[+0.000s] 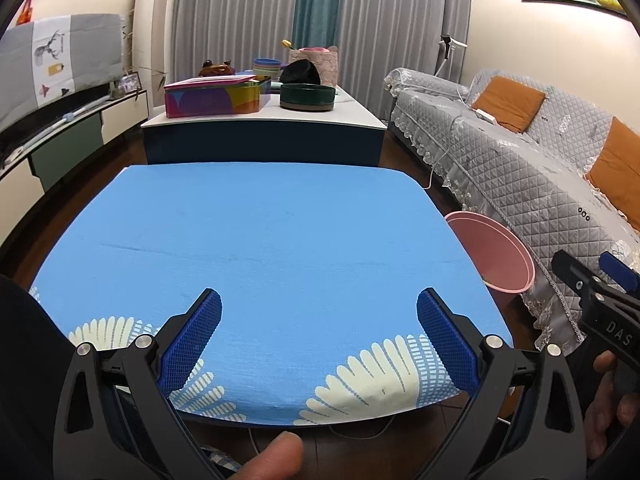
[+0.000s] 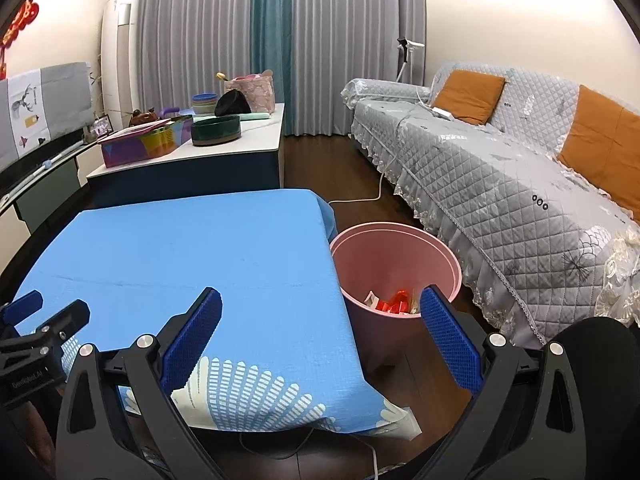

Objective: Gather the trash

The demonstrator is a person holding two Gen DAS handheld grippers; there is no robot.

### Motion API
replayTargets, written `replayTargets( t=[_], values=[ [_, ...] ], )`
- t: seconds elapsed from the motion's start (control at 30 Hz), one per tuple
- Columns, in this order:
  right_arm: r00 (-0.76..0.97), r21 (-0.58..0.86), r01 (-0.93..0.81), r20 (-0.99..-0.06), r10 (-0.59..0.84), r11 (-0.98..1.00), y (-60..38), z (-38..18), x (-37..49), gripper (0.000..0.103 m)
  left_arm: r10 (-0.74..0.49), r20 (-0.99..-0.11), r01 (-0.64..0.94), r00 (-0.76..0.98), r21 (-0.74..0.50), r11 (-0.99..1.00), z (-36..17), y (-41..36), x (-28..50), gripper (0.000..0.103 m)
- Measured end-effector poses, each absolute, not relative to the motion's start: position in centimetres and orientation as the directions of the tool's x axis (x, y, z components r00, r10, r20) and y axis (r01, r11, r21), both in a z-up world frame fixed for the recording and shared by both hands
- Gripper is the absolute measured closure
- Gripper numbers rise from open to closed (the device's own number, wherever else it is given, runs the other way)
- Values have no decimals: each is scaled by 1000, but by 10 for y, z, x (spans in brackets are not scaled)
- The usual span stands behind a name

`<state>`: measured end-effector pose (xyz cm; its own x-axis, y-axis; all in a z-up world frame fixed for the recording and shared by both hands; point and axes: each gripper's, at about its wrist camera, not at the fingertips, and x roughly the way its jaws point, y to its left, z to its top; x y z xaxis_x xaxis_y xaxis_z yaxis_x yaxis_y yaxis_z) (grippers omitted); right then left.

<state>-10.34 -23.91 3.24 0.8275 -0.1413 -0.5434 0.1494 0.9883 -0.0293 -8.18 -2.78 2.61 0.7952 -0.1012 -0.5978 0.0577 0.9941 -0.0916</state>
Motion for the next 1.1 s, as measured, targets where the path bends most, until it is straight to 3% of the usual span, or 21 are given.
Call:
replayTargets(
  t=[1.1],
  values=[
    [825,-31,151,-547,-143,988,-242,26,-97,5,-113,-601,70,791,-95,993,19,-38,-78,8]
  ],
)
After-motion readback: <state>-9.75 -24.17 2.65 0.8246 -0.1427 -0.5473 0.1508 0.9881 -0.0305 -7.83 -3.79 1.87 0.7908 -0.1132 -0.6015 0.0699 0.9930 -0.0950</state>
